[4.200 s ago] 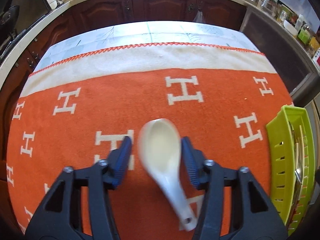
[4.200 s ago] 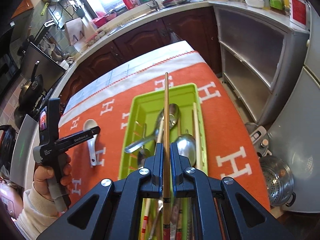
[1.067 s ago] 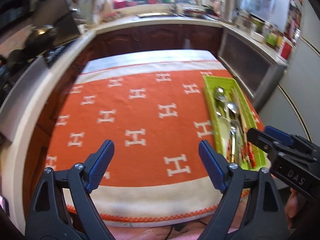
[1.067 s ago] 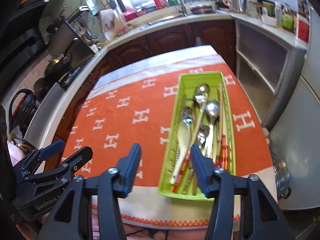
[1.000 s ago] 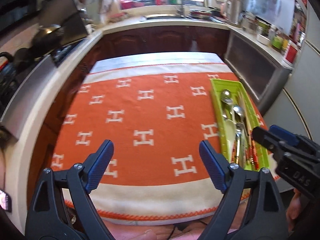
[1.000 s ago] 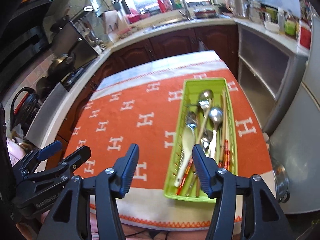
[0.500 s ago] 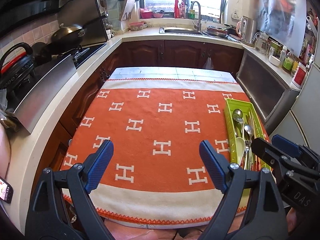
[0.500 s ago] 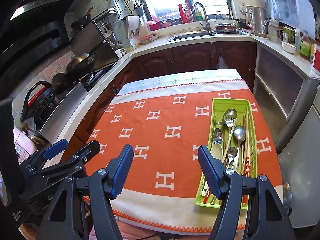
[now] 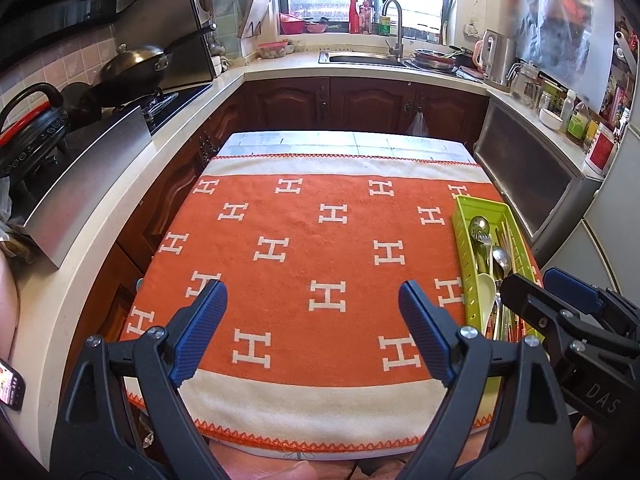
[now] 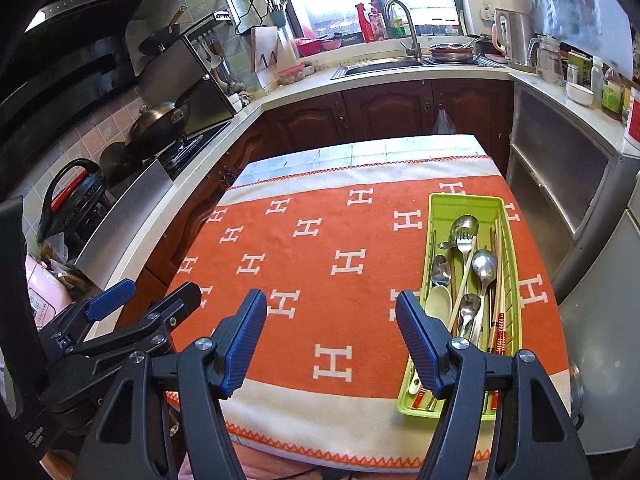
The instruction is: Organize utensils
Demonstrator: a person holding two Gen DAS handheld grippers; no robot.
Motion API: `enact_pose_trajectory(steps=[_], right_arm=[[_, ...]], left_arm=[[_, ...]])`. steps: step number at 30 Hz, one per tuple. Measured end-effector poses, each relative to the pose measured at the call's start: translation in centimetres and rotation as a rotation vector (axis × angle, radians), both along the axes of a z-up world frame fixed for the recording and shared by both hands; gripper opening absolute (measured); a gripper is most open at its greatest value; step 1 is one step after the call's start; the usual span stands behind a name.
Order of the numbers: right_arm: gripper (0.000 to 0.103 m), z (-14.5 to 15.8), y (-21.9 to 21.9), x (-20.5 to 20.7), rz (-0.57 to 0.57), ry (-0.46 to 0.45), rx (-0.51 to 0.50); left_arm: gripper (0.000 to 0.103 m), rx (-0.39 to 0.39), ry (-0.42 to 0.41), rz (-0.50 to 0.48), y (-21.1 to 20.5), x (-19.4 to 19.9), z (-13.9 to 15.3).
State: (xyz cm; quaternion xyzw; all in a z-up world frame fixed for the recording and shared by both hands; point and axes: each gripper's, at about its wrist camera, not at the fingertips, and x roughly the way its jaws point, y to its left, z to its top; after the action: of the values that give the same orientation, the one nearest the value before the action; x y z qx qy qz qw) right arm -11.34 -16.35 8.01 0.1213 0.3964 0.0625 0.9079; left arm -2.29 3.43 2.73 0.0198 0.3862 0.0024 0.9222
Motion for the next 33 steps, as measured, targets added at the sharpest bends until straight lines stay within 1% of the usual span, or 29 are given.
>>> enact_pose_trajectory(steps=[11, 15, 20, 27, 33], right_arm=[[0.068, -1.0, 0.0, 0.8, -0.003, 0.01, -0.001], [0.068, -1.4, -0.1, 0.6, -0.011, 0.012, 0.004], [0.068, -1.6, -0.2, 0.4, -0.013, 0.014, 0.013], [0.068, -1.6, 0.0, 0.2, -0.014, 0.017, 0.012], [0.068, -1.7, 0.2, 0.1, -0.017, 0.02, 0.015]], left_arm=[[0.086, 0.0, 0.002, -0.001, 0.0, 0.1, -0.2], [0.086, 0.001, 0.001, 0.001, 0.0, 0.1, -0.1], [0.086, 0.002, 0.003, 0.001, 0.1, 0.2, -0.4], [0.086, 0.0, 0.009, -0.006, 0.5, 0.3, -1.4], [0.086, 0.001, 0.009, -0.005, 0.5, 0.2, -1.4]])
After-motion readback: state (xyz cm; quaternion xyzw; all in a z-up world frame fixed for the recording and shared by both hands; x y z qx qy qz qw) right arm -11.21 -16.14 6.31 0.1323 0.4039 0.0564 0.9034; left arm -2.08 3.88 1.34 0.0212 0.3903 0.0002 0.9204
